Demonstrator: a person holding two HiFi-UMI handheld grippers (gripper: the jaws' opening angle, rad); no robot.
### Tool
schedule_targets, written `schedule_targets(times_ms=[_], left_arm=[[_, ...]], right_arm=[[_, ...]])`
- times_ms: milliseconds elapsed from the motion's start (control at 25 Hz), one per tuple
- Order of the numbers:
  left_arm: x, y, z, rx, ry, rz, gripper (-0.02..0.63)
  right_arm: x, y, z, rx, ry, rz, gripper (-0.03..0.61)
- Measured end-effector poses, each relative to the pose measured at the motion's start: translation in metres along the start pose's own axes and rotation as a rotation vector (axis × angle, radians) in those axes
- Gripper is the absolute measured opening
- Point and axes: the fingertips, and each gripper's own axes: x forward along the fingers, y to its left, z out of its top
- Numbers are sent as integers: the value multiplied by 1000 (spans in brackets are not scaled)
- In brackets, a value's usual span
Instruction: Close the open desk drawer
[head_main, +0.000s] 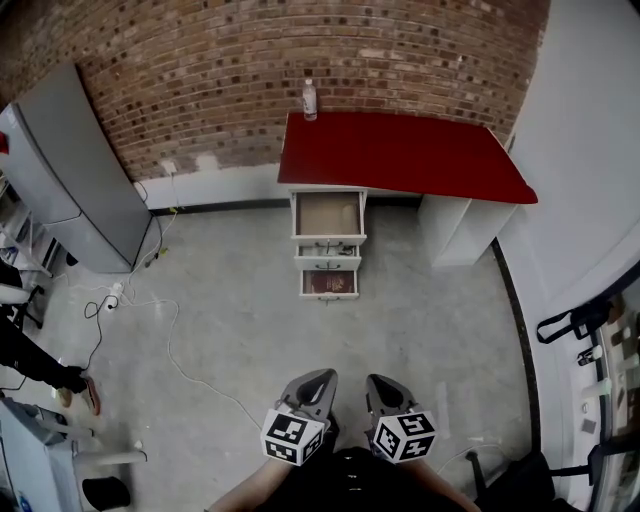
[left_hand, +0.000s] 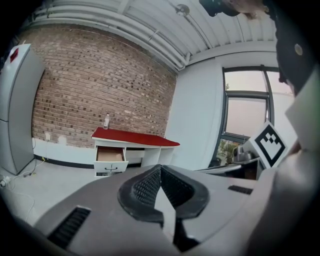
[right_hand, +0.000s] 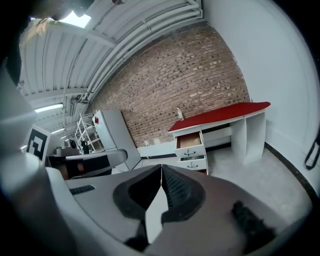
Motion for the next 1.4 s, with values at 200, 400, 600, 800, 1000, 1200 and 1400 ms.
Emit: schedule_targets(times_ms=[200, 400, 600, 800, 1000, 1200, 1400], left_arm=[[18, 34, 16, -8, -2, -12, 9], [34, 62, 30, -6, -9, -23, 9], [45, 84, 36, -6, -2, -37, 9], [55, 101, 41, 4, -3, -62, 9], [60, 114, 40, 0, 1, -68, 9], [56, 117, 41, -14, 1, -63, 9], [48, 127, 38, -32, 0, -37, 9]], right_arm=[[35, 4, 23, 4, -19, 11, 12], [64, 2, 39, 13, -24, 0, 12], [85, -3, 44, 22, -13, -34, 12], [104, -4, 47, 36, -19, -57, 12], [117, -4, 48, 46, -23, -72, 12], [119, -3, 50, 48, -15, -77, 12], [122, 1, 53, 60, -29, -78, 12]])
